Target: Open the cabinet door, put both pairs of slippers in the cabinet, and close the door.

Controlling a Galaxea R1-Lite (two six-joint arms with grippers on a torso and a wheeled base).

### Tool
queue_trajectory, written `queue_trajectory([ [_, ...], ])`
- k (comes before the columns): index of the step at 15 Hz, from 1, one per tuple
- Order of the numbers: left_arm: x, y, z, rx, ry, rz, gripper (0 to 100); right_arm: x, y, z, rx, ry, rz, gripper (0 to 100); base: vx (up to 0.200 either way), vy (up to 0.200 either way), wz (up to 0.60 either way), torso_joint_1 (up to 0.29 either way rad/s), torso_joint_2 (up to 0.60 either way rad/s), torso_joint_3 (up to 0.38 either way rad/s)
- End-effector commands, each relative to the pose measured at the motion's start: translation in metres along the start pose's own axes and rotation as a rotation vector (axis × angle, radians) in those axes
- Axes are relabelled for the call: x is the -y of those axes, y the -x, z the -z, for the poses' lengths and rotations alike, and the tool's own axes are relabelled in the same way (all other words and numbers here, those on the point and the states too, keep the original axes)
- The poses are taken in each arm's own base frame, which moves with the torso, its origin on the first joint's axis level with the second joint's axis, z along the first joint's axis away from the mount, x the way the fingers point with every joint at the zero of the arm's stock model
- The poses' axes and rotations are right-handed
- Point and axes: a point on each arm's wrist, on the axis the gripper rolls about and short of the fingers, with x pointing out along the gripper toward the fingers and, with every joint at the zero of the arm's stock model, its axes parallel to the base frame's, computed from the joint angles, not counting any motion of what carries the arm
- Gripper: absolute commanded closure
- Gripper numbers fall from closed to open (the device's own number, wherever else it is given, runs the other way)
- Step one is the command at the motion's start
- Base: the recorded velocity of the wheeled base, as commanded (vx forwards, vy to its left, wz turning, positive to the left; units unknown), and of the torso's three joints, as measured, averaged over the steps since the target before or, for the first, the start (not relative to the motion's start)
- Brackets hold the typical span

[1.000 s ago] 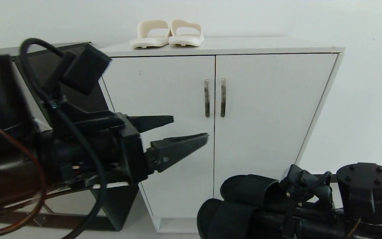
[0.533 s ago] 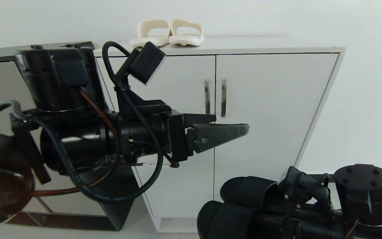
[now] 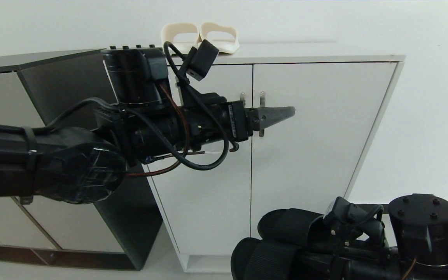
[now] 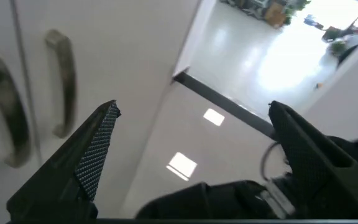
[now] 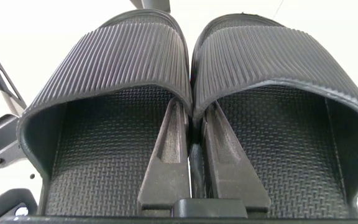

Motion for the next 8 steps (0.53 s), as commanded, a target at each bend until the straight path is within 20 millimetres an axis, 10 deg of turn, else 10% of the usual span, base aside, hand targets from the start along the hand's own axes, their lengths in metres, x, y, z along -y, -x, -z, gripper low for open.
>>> queue_trajectory([
  [1,-0.007,-0.013,0.009,-0.023,-0.025,-0.052,0,0.000,-0.001,0.001,-0.004,0.000,0.000,100,0.000,0.000,0.00,0.000,0.00,0.000],
  [8,-0.026,-0.015,0.003,-0.065,-0.014,-0.033,0,-0.001,-0.001,0.001,-0.004,0.003,-0.003,100,0.000,0.000,0.00,0.000,0.00,0.000],
])
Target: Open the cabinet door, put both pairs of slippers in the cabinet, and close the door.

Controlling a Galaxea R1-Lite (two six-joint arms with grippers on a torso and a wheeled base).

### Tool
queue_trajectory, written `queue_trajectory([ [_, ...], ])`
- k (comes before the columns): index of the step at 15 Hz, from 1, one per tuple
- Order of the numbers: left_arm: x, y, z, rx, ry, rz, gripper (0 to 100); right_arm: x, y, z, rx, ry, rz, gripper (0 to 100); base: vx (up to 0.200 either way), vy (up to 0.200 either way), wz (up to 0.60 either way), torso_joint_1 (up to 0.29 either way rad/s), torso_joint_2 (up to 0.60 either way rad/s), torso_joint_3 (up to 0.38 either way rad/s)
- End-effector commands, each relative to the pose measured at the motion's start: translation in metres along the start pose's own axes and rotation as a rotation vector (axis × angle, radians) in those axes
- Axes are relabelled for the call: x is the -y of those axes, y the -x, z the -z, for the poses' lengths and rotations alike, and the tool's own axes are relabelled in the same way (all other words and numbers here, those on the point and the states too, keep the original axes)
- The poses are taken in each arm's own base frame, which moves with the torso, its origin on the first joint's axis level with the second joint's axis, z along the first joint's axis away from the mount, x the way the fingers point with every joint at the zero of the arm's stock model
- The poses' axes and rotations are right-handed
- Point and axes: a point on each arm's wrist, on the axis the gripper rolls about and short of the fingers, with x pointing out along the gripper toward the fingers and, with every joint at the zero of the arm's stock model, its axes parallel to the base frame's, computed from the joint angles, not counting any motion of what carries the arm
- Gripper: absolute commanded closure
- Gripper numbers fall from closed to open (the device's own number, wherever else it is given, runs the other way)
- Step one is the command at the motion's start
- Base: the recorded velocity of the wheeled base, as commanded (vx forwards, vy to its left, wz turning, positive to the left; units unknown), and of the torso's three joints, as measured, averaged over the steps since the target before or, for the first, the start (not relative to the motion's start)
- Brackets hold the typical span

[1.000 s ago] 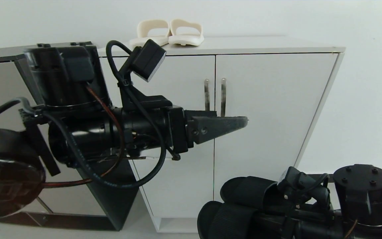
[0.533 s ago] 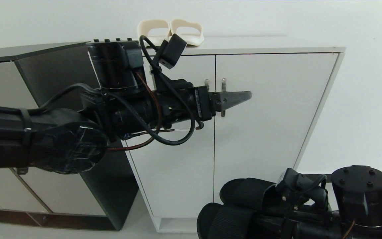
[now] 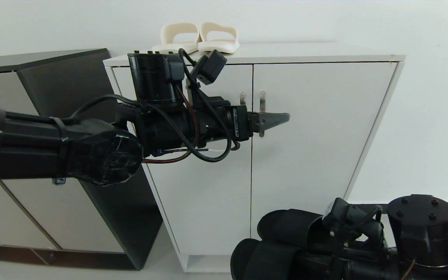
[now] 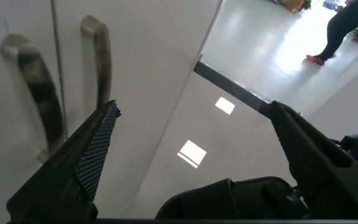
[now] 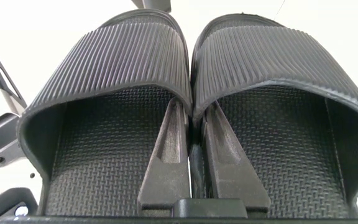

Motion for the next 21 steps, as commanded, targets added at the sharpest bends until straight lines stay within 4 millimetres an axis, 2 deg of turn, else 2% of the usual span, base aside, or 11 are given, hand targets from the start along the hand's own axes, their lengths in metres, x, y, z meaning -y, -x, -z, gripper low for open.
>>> queue_trajectory([
  [1,-0.012,-0.005,-0.001,0.007,-0.002,-0.020,0,0.000,0.000,0.000,-0.001,0.000,-0.001,100,0.000,0.000,0.00,0.000,0.00,0.000],
  [6,-0.028,-0.023,0.003,0.019,-0.015,-0.089,0,-0.002,0.000,0.000,0.002,0.007,-0.007,100,0.000,0.000,0.00,0.000,0.00,0.000],
  [15,-0.033,-0.034,0.012,-0.014,-0.002,-0.094,0,-0.004,0.000,0.001,-0.001,0.011,-0.016,100,0.000,0.000,0.00,0.000,0.00,0.000],
  [16,-0.033,-0.035,0.013,-0.016,-0.001,-0.093,100,-0.004,0.001,0.001,-0.003,0.011,-0.016,100,0.000,0.000,0.00,0.000,0.00,0.000],
  [19,-0.031,-0.033,0.011,-0.014,-0.002,-0.088,100,-0.008,0.003,0.002,-0.004,0.017,-0.034,100,0.000,0.000,0.00,0.000,0.00,0.000],
  [21,-0.020,-0.029,0.010,-0.015,-0.004,-0.071,100,-0.014,0.006,0.006,-0.011,0.029,-0.058,100,0.000,0.000,0.00,0.000,0.00,0.000],
])
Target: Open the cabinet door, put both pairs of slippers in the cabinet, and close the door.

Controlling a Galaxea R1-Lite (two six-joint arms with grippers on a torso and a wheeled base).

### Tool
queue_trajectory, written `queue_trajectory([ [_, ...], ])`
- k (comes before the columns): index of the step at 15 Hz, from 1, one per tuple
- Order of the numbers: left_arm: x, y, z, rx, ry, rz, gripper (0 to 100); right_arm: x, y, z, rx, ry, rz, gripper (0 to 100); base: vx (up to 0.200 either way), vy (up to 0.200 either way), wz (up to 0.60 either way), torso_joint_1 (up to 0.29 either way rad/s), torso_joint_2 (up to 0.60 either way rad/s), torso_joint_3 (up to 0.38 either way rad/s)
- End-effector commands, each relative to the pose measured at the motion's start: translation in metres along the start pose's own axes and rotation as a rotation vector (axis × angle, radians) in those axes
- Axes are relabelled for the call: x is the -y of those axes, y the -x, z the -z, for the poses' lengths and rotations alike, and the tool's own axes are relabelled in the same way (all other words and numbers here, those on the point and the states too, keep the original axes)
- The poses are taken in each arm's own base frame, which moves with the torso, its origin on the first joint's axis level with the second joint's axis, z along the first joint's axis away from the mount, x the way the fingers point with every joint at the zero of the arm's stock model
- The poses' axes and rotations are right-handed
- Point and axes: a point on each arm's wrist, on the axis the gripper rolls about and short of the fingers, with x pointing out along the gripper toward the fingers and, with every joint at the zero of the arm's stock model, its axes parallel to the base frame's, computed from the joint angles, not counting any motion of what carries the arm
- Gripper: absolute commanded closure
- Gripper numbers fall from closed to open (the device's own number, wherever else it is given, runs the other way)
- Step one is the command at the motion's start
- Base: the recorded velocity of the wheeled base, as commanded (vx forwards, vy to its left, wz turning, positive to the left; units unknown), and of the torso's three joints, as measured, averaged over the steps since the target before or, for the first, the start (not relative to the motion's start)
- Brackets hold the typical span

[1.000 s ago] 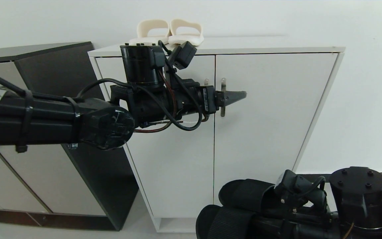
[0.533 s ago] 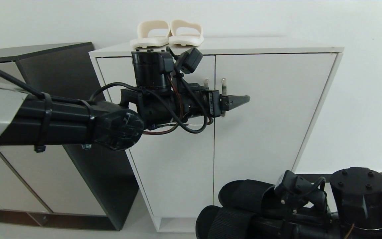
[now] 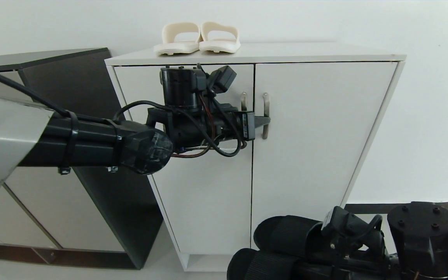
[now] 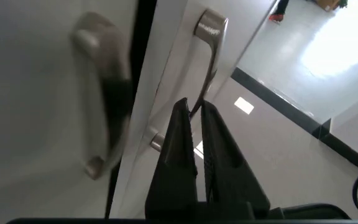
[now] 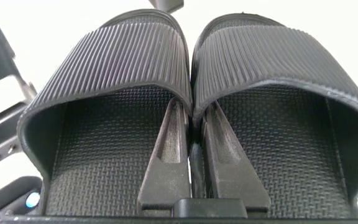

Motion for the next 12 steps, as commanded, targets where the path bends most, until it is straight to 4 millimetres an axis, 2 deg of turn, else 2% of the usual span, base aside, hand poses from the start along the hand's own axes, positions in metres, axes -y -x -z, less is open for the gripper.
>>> queue_trajectory([
  [1,0.017,0.011,-0.007,0.013,-0.008,0.033,100,-0.009,0.006,0.003,0.004,0.017,-0.033,100,0.000,0.000,0.00,0.000,0.00,0.000],
  [5,0.048,0.029,-0.004,-0.006,-0.013,0.089,100,-0.018,0.018,0.003,0.032,0.035,-0.113,100,0.000,0.000,0.00,0.000,0.00,0.000],
  [8,0.060,0.038,0.001,-0.019,-0.032,0.080,100,-0.019,0.019,0.005,0.029,0.035,-0.121,100,0.000,0.000,0.00,0.000,0.00,0.000],
  [10,0.066,0.054,0.001,-0.020,-0.033,0.069,100,-0.019,0.019,0.005,0.026,0.035,-0.120,100,0.000,0.000,0.00,0.000,0.00,0.000],
  [11,0.067,0.056,0.001,-0.020,-0.033,0.069,100,-0.019,0.019,0.005,0.026,0.035,-0.120,100,0.000,0.000,0.00,0.000,0.00,0.000],
  [12,0.070,0.071,0.000,-0.014,-0.033,0.064,100,-0.019,0.019,0.006,0.022,0.034,-0.118,100,0.000,0.000,0.00,0.000,0.00,0.000],
])
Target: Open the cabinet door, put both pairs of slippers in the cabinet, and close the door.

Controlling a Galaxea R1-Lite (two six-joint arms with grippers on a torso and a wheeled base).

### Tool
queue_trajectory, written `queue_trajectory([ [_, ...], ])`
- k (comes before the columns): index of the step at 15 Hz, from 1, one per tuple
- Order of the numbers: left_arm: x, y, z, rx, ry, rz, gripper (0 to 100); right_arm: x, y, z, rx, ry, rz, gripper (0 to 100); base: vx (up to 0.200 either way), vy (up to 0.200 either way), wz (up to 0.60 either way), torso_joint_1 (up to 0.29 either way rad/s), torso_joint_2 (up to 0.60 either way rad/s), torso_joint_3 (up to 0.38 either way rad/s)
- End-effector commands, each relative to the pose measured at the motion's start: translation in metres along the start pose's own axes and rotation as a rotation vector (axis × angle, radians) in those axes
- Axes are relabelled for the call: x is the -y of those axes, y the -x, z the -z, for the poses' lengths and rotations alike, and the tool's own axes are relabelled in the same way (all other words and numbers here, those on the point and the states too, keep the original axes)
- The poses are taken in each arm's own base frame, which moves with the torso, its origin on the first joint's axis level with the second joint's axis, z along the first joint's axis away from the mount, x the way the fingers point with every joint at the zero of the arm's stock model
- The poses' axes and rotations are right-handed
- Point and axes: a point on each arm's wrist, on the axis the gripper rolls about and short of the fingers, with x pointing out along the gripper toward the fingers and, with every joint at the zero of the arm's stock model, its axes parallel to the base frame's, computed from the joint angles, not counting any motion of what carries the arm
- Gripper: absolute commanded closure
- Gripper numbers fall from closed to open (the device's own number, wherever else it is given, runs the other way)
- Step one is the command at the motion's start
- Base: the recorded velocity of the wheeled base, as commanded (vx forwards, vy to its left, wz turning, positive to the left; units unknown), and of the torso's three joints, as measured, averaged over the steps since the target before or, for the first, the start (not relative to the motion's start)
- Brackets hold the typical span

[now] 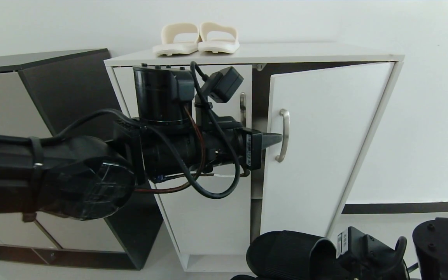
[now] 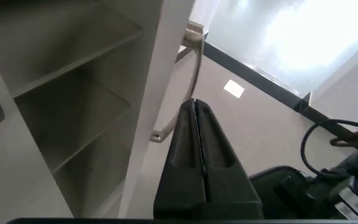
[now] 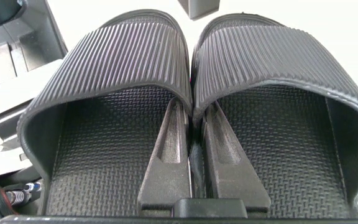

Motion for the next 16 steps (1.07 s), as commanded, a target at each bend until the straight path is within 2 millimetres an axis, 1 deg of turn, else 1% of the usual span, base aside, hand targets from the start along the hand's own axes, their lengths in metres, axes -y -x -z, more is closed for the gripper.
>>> queue_trajectory([
  [1,0.010,0.030,-0.008,0.034,-0.008,-0.006,100,0.000,0.001,0.001,-0.003,0.001,0.002,100,0.000,0.000,0.00,0.000,0.00,0.000],
  [3,0.001,0.035,-0.010,0.045,-0.005,-0.038,100,0.000,0.001,0.001,-0.003,-0.001,0.002,100,0.000,0.000,0.00,0.000,0.00,0.000],
  [4,-0.008,0.034,-0.011,0.048,-0.001,-0.062,100,0.000,0.001,0.002,-0.006,0.000,0.003,100,0.000,0.000,0.00,0.000,0.00,0.000],
  [6,-0.026,0.022,-0.011,0.048,0.007,-0.093,100,0.000,0.001,0.003,-0.020,-0.004,0.004,100,0.000,0.000,0.00,0.000,0.00,0.000],
  [7,-0.033,0.012,-0.012,0.050,0.009,-0.101,100,0.000,0.001,0.005,-0.041,-0.008,0.003,100,0.000,0.000,0.00,0.000,0.00,0.000],
  [9,-0.039,-0.001,-0.016,0.064,0.034,-0.099,100,-0.001,0.002,0.006,-0.055,-0.010,0.003,100,0.000,0.000,0.00,0.000,0.00,0.000],
  [13,-0.045,-0.019,-0.014,0.065,0.046,-0.088,100,0.000,0.002,0.007,-0.062,-0.009,0.032,100,0.000,0.000,0.00,0.000,0.00,0.000],
  [16,-0.044,-0.023,-0.017,0.083,0.054,-0.079,100,-0.005,0.002,0.008,-0.076,0.002,0.039,100,0.000,0.000,0.00,0.000,0.00,0.000],
])
